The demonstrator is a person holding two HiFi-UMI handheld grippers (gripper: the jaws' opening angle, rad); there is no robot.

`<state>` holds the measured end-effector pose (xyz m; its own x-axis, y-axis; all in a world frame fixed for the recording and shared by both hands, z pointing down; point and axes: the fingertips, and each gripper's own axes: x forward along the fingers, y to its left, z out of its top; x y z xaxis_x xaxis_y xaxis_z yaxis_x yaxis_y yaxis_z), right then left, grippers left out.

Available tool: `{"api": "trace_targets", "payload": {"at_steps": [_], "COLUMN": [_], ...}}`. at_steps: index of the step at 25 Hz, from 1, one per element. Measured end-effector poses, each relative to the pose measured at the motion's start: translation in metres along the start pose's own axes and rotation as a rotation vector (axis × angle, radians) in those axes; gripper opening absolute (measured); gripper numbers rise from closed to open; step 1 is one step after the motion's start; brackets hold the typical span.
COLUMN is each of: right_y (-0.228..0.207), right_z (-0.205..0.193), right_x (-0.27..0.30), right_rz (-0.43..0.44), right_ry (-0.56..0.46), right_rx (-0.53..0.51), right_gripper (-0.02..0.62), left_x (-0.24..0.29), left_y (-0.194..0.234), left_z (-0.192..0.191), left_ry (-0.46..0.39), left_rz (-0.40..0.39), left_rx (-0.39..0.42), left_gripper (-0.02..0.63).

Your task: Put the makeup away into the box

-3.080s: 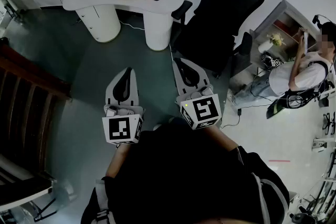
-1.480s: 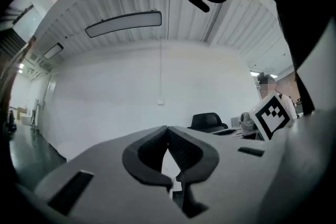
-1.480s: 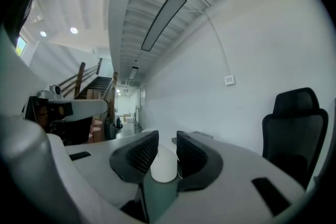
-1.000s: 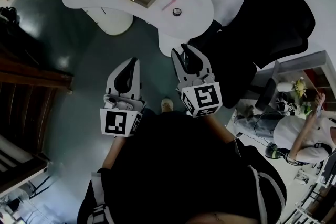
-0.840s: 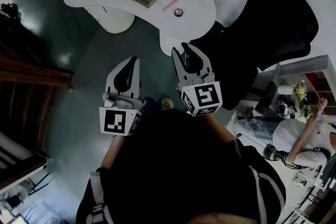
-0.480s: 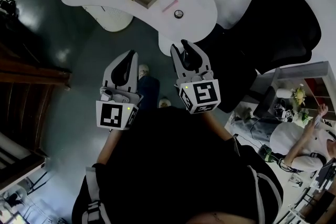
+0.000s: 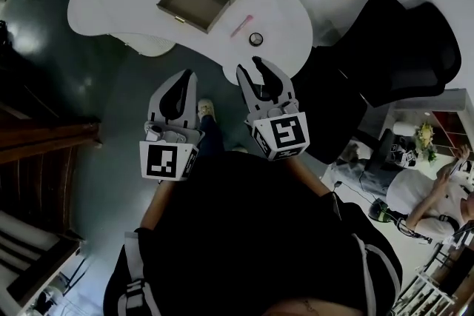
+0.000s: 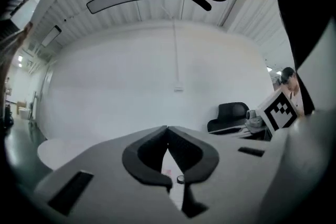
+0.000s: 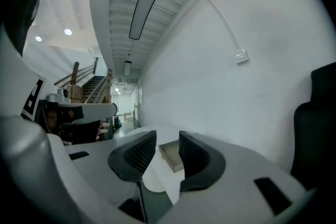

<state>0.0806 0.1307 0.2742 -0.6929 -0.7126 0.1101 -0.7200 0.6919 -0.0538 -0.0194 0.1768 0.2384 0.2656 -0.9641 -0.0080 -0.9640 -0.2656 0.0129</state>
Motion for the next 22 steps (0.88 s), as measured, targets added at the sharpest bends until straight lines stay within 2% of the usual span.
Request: {"api": "trace_targets", "payload": {"at_steps": [9,17,22], "right_y": [-0.023,-0.05,-0.061], "right_z": [-0.008,-0.02,-0.031], "right_x": [0.081,0.123,0.135], "right_rz": [-0.081,-0.191,-0.208], "right_ry": [0.047,0.077,0.138], "right_rx": [0.0,0.0,0.008], "right_gripper": [0.152,0.152,0.152], "left_x": [0.072,0.125,0.145], "left_y": [0.054,0.081,0.085], "left_z": [-0.009,-0.02,-0.022], "left_ry": [0.071,0.08,0.054], "left_rz": [-0.12,-0.241,-0.257], "left_rx": [0.066,0.088,0.076], "left_gripper": [0.008,0.008,0.008]}}
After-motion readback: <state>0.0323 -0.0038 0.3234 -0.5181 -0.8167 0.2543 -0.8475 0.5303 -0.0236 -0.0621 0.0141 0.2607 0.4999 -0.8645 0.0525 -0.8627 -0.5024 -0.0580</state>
